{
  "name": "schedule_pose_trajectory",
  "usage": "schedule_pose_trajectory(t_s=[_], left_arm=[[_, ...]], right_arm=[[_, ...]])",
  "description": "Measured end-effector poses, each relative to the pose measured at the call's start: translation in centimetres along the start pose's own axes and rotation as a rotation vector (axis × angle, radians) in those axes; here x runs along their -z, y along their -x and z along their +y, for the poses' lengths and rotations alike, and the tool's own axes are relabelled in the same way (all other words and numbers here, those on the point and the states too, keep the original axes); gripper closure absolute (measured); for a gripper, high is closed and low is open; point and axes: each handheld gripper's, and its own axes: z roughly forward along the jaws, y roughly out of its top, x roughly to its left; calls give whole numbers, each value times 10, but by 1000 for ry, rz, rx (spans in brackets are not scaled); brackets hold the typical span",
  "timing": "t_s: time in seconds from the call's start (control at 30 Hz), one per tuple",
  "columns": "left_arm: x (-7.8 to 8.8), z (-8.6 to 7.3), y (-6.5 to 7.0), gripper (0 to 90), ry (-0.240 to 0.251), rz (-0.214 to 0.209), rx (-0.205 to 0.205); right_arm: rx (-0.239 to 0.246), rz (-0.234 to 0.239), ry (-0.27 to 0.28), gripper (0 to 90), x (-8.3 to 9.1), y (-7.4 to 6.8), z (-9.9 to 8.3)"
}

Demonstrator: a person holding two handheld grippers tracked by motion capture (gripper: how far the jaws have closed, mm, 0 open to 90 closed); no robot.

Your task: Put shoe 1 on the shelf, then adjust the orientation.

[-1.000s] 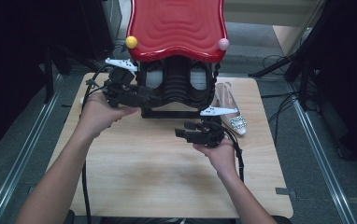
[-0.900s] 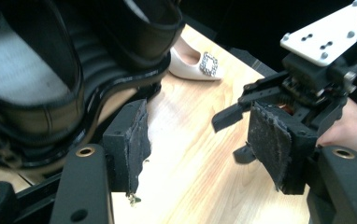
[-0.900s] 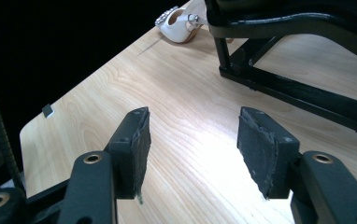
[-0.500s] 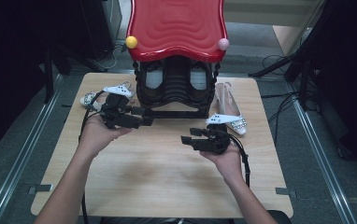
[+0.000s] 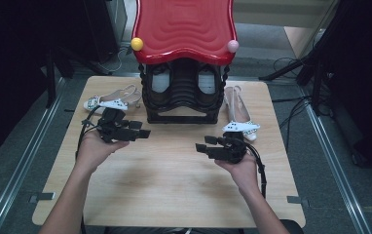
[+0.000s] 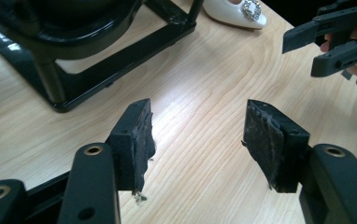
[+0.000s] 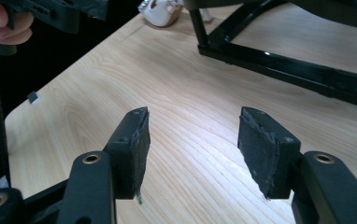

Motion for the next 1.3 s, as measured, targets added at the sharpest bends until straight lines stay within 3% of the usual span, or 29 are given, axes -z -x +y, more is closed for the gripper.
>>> schedule_pose_trajectory(t_s=[0.2,0.57,0.7,0.93,0.97,1.03,1.1,1.2,1.3], left_arm=[[9,-6,-17,537,18,3,39],[8,-8,-47,691,-9,36,34],[10,-12,-60,763,7,47,59],[14,-15,-79,855,32,72,97],[13,-13,-83,874,30,68,106],[12,-8,-91,886,11,97,108],[11,-4,-98,899,35,90,130],[8,3,-108,900,16,112,134],[6,12,-118,900,32,125,159]], right_arm=[[-11,-27,3,444,8,6,-5],[-28,-71,27,440,21,13,-8],[-33,-93,18,427,21,15,-14],[-46,-88,28,426,22,18,-17],[-48,-90,21,425,22,18,-18],[-28,-116,6,423,22,17,-19],[-5,-141,-9,423,21,16,-20],[-9,-138,-6,423,21,16,-21],[-23,-122,2,423,23,16,-21]])
